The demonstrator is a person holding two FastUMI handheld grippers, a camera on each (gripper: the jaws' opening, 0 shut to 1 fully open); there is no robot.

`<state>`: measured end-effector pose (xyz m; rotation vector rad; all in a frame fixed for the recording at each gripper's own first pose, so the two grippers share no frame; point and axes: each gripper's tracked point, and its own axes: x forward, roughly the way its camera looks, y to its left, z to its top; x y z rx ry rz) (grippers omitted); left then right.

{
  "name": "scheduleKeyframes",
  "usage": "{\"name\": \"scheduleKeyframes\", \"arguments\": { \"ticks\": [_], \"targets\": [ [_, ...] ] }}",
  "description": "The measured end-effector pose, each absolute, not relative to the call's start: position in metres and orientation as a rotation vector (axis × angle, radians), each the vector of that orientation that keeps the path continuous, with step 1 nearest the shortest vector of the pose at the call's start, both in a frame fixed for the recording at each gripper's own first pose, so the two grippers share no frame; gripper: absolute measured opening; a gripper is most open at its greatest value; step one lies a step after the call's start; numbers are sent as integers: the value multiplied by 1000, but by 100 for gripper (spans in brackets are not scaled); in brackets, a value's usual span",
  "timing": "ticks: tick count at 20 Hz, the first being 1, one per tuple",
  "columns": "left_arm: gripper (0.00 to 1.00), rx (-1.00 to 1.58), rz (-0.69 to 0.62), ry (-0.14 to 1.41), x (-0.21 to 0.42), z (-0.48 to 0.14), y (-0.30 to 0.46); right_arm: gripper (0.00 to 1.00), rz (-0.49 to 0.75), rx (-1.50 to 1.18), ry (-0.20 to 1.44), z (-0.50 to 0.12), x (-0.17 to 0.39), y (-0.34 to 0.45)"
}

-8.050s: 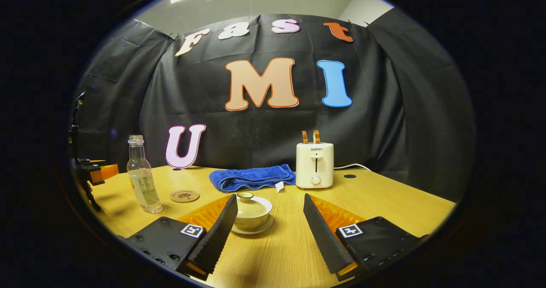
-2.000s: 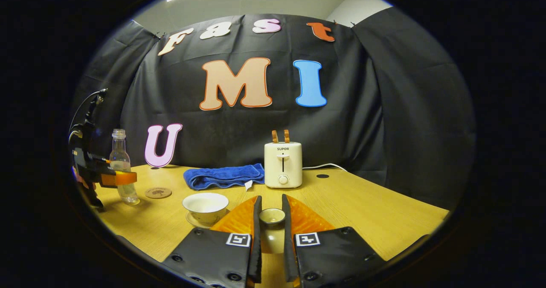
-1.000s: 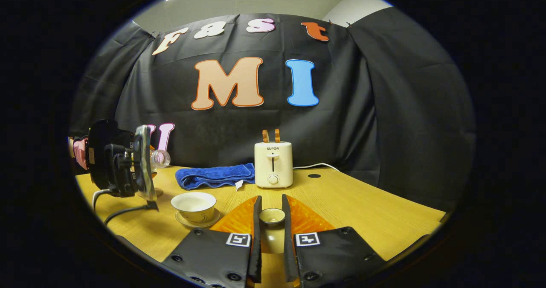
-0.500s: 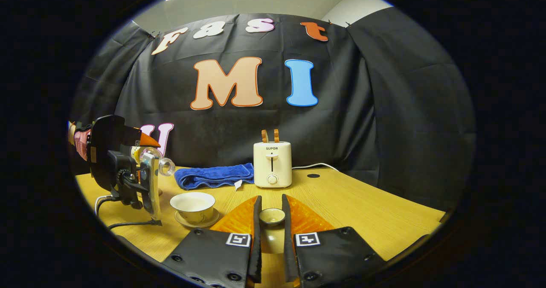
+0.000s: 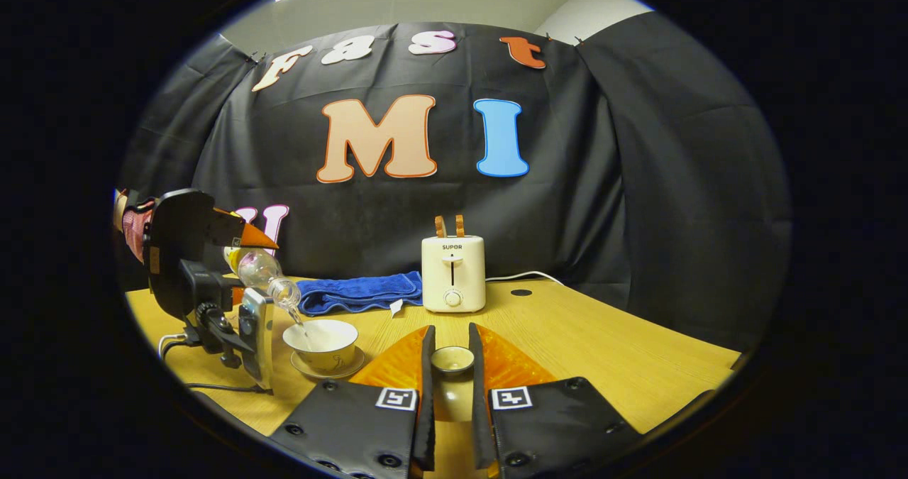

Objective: Open the teacup lid with one hand, grasp the water bottle and pour water into the teacup with the other hand; after pouring, place the water bottle on the coaster and then close the teacup lid.

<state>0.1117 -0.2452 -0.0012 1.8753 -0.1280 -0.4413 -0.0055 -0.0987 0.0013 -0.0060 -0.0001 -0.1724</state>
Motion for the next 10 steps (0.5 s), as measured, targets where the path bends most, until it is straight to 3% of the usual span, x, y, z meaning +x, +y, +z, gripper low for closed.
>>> {"name": "scheduleKeyframes", "arguments": {
  "ticks": [10],
  "targets": [
    [70,2012,-448,-191,110,14,-261,24,-174,-6,0,2,-5,-99]
  ]
}}
